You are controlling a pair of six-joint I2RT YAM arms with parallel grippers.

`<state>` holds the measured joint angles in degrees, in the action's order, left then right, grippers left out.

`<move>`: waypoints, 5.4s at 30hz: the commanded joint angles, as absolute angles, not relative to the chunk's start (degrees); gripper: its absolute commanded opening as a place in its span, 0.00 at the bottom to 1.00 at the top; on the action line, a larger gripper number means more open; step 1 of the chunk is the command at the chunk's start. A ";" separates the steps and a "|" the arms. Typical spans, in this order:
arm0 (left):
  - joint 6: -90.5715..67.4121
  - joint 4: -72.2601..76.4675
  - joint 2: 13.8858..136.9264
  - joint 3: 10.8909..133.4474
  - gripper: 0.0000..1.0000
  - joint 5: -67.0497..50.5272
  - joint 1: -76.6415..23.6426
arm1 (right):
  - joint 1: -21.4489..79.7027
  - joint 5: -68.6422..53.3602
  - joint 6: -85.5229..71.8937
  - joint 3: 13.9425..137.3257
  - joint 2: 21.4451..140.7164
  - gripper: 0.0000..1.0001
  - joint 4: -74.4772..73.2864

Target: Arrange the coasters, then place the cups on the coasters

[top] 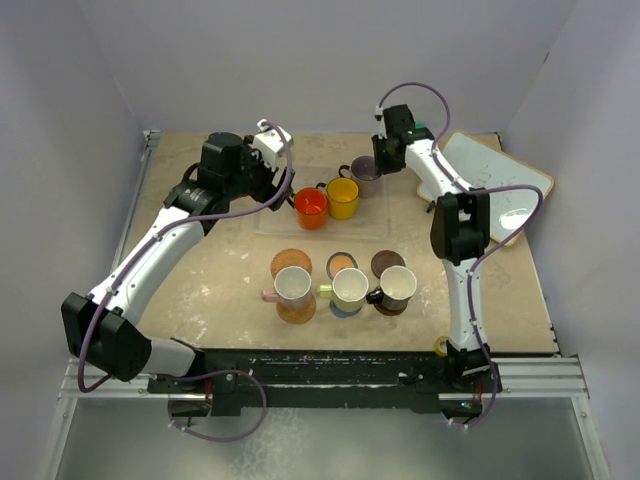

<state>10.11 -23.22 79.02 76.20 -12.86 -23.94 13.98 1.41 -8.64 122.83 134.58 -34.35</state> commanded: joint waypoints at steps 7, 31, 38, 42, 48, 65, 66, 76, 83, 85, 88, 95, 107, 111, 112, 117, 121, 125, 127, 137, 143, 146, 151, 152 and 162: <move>9.92 -20.67 77.30 76.10 0.75 -13.80 -23.56 | 14.24 -0.25 -9.76 127.06 136.10 0.22 -35.44; 10.02 -20.68 76.86 75.78 0.75 -13.62 -23.56 | 14.24 1.11 -9.15 131.96 135.63 0.02 -37.23; 10.09 -20.83 76.57 75.71 0.76 -13.45 -23.55 | 14.07 1.91 -8.40 133.80 132.49 0.00 -37.71; 10.02 -20.73 76.55 75.80 0.76 -13.15 -23.55 | 13.68 2.35 -7.67 134.01 129.70 0.00 -37.92; 10.07 -20.55 76.48 75.85 0.76 -13.09 -23.55 | 12.94 2.29 -6.37 131.32 123.20 0.00 -37.71; 9.93 -20.01 76.11 75.85 0.76 -13.12 -23.55 | 12.04 1.48 0.98 108.56 100.90 0.00 -37.57; 9.92 -19.91 76.06 75.85 0.76 -13.03 -23.55 | 12.04 1.11 1.33 106.28 99.35 0.00 -37.13; 9.85 -19.74 75.92 75.59 0.76 -13.22 -23.56 | 12.04 -5.11 6.10 84.25 88.67 0.00 -33.43; 9.86 -19.44 75.34 74.93 0.76 -13.27 -23.60 | 12.04 -6.75 7.50 73.90 87.15 0.00 -30.06; 9.88 -19.51 75.38 74.91 0.76 -13.35 -23.58 | 12.07 -7.44 7.55 72.41 87.67 0.00 -29.35; 9.76 -19.46 75.24 74.95 0.76 -13.53 -23.56 | 12.10 -8.67 7.61 71.15 88.59 0.00 -29.03; 9.79 -19.57 75.18 74.89 0.76 -13.44 -23.55 | 12.26 -11.51 7.74 68.73 88.87 0.00 -28.63; 9.85 -19.59 75.09 74.80 0.76 -13.25 -23.60 | 13.42 -11.50 9.18 66.19 88.43 0.00 -29.27; 9.76 -19.55 75.07 74.75 0.76 -13.34 -23.55 | 13.86 -11.31 9.34 65.46 88.43 0.00 -29.27; 9.76 -19.53 75.11 74.75 0.76 -13.36 -23.55 | 13.92 -11.26 9.40 65.33 88.35 0.00 -29.20; 9.76 -19.55 75.02 74.73 0.76 -13.40 -23.55 | 14.15 -10.84 9.47 64.82 88.15 0.00 -28.84; 9.74 -19.58 74.83 74.75 0.76 -13.53 -23.58 | 14.15 -10.56 9.45 64.69 88.24 0.00 -28.65; 9.70 -19.55 74.71 74.66 0.76 -13.54 -23.55 | 14.20 -10.63 9.45 64.43 88.24 0.00 -28.70; 9.68 -19.58 74.73 74.69 0.76 -13.53 -23.60 | 14.24 -10.72 9.49 64.41 88.24 0.00 -28.80; 9.72 -19.55 74.60 74.53 0.76 -13.62 -23.56 | 14.27 -10.38 9.73 63.62 88.13 0.00 -28.57; 9.68 -19.51 74.54 74.44 0.76 -13.62 -23.55 | 14.33 -10.22 10.01 63.31 88.33 0.00 -28.39; 9.67 -19.40 74.55 74.32 0.76 -13.62 -23.59 | 14.33 -10.15 10.10 63.16 88.42 0.00 -28.31; 9.68 -19.26 74.62 74.31 0.77 -13.86 -23.56 | 14.41 -9.93 10.31 62.84 88.41 0.00 -27.90; 9.66 -19.28 74.63 74.27 0.77 -13.88 -23.55 | 14.40 -9.93 10.30 62.84 88.48 0.00 -27.82; 9.70 -19.32 74.36 74.08 0.77 -13.97 -23.50 | 14.50 -10.11 10.47 62.67 88.93 0.00 -27.59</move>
<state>10.07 -21.89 76.36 74.15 -12.86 -23.94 14.24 -8.58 9.74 62.33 89.86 -29.54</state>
